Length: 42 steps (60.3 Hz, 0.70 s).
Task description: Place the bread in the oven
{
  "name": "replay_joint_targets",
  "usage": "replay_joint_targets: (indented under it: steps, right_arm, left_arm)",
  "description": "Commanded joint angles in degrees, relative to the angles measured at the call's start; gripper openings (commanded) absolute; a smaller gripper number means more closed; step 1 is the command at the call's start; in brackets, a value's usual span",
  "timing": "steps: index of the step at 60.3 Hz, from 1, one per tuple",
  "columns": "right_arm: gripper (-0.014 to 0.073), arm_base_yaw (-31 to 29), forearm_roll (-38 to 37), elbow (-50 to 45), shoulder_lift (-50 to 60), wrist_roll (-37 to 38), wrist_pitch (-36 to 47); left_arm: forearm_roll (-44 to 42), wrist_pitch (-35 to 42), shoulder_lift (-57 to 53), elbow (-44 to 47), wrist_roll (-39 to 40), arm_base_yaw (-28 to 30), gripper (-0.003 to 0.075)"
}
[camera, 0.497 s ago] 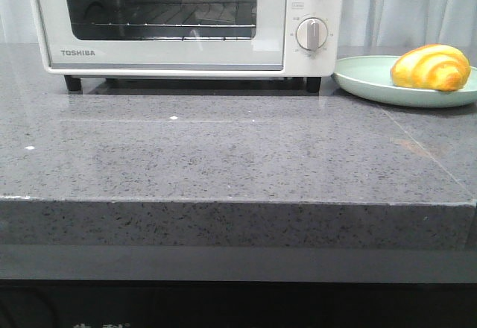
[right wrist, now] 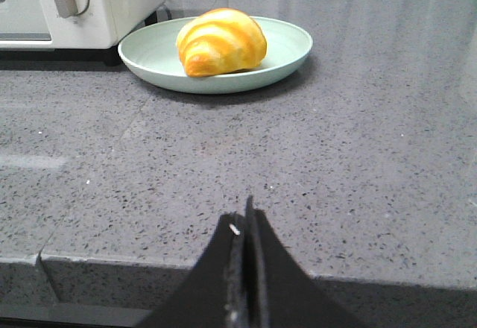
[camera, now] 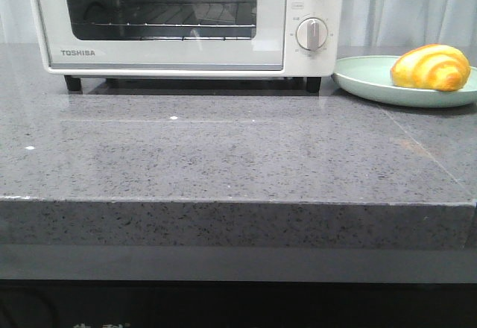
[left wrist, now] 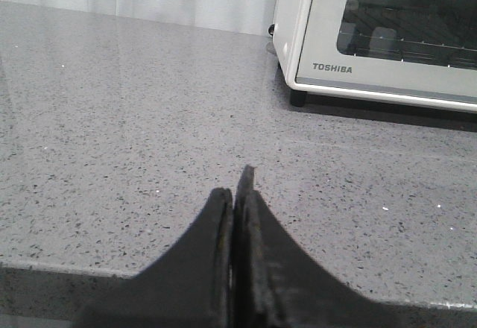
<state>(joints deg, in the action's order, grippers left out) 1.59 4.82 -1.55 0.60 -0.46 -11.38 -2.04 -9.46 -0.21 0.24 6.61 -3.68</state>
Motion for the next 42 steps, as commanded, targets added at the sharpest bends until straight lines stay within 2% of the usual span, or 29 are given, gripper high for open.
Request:
replay_joint_targets:
  steps: [1,42]
  right_arm:
    - [-0.0066,-0.3,-0.5,0.3,1.0,0.0,4.2]
    - [-0.0066,-0.3,-0.5,0.3,1.0,0.0,5.0]
  left_arm:
    - [0.5,5.0,-1.0,0.4,0.5,0.1,-0.002]
    - [-0.9,6.1,-1.0,0.4,0.5,0.1,-0.002]
